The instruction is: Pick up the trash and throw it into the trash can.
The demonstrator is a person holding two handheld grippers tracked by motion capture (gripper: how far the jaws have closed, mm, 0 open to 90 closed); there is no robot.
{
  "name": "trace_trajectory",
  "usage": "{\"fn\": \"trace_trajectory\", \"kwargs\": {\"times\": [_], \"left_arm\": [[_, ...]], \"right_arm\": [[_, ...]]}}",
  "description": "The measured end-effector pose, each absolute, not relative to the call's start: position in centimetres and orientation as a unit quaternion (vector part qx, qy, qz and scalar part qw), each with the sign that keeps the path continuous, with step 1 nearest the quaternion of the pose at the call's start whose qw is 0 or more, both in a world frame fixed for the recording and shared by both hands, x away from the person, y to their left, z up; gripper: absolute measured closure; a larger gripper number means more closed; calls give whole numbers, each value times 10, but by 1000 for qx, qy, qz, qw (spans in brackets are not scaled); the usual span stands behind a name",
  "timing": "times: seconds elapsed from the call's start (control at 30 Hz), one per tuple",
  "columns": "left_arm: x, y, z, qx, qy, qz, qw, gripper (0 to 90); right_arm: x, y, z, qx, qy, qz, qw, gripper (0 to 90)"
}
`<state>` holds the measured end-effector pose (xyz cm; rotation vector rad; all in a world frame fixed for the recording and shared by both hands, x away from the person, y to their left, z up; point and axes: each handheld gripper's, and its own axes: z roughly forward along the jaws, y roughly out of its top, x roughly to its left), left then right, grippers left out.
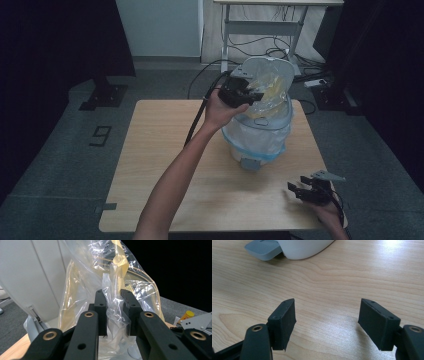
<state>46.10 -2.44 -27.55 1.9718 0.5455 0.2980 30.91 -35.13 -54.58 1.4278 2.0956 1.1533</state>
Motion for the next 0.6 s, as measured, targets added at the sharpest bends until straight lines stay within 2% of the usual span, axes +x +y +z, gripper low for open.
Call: {"fn": "trace_trajectory", "kwargs": {"times": [0.6], "left_arm": [[488,-42,-288,815,239,119,514,741]], "right_arm": [[309,-355,-547,511,737,407,175,294]]}}
